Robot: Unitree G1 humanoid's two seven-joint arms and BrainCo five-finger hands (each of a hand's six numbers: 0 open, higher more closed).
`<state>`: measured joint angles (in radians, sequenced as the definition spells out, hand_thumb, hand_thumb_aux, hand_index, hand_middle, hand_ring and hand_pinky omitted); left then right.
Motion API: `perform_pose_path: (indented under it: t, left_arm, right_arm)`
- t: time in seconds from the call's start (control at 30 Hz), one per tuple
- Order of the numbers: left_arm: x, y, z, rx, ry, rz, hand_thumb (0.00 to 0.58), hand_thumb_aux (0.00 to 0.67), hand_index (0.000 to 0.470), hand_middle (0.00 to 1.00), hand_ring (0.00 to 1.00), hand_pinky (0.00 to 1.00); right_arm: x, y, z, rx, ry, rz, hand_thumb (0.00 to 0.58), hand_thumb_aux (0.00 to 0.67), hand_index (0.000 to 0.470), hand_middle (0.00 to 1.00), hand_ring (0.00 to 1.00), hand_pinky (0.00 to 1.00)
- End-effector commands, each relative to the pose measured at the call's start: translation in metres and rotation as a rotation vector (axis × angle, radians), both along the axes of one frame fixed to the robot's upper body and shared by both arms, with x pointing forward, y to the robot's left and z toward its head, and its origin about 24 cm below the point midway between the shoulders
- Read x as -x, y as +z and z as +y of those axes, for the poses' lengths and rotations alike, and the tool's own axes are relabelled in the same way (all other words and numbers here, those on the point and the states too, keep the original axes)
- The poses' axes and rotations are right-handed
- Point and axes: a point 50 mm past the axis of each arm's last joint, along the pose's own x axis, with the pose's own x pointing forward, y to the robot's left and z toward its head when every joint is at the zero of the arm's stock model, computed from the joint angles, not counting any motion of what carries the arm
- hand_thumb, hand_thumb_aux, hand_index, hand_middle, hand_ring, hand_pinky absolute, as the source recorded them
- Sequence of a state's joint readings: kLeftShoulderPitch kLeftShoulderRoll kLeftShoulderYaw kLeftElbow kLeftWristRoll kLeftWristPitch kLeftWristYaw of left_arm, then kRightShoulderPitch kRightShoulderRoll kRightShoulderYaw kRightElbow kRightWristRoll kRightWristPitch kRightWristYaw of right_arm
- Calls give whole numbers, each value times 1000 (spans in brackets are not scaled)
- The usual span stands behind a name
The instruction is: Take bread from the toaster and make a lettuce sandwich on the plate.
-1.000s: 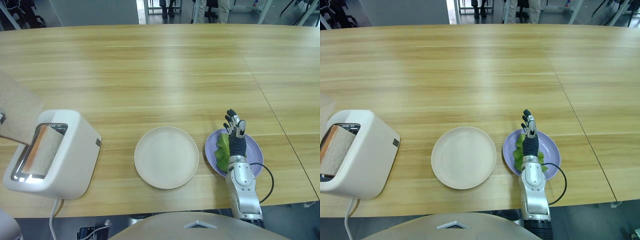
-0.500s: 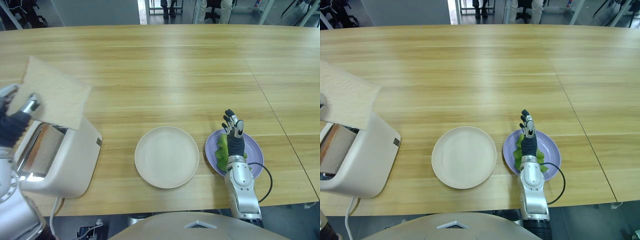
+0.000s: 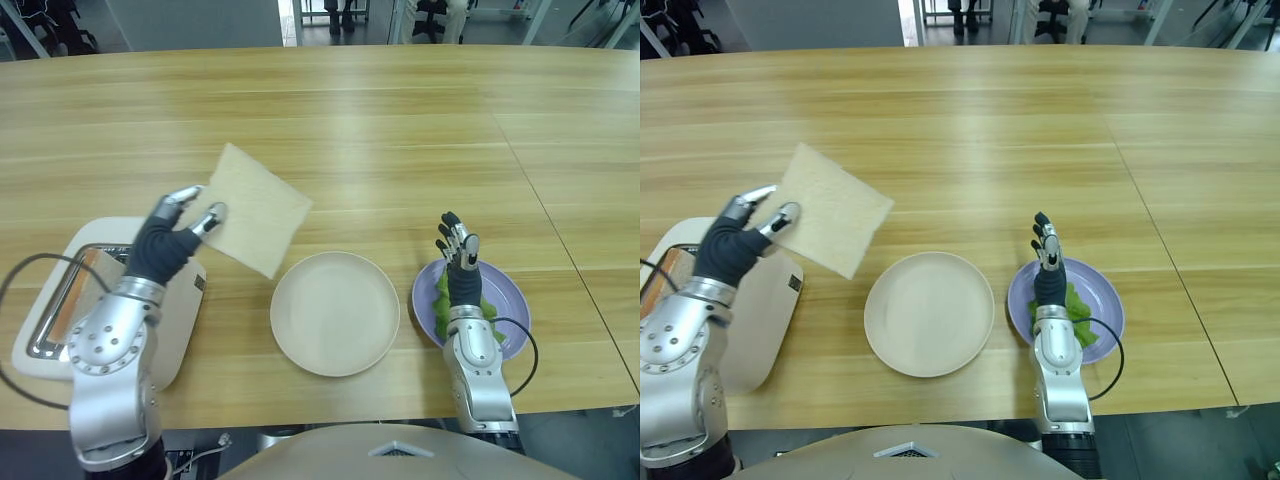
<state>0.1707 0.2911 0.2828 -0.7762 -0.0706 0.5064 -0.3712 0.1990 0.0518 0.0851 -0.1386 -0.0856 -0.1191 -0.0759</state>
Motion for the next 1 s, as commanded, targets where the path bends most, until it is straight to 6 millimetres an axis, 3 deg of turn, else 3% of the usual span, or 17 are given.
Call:
perform_pose_path:
  t: [0.03,0.33,0.63,1.0]
  left_arm:
    - [-6,-16,-10,13,-28,33,580,670,460,1000,1000,1000]
    - [-13,-61,-48,174,-80,138,580,670,460,1000,1000,1000]
    - [-1,-106,-85,340,-31,243,580,670,460,1000,1000,1000]
    - [14,-121,-107,345,66,266,580,670,460,1000,1000,1000]
  right_arm:
    - [-3,3,0,1,16,-4,0,0,0,0,0,0]
    - [-10,15,5,-4,60,-47,0,0,0,0,0,0]
    - [-12,18,7,-6,95,-54,0,0,0,0,0,0]
    - [-10,20,8,-9,110,-55,0,0,0,0,0,0]
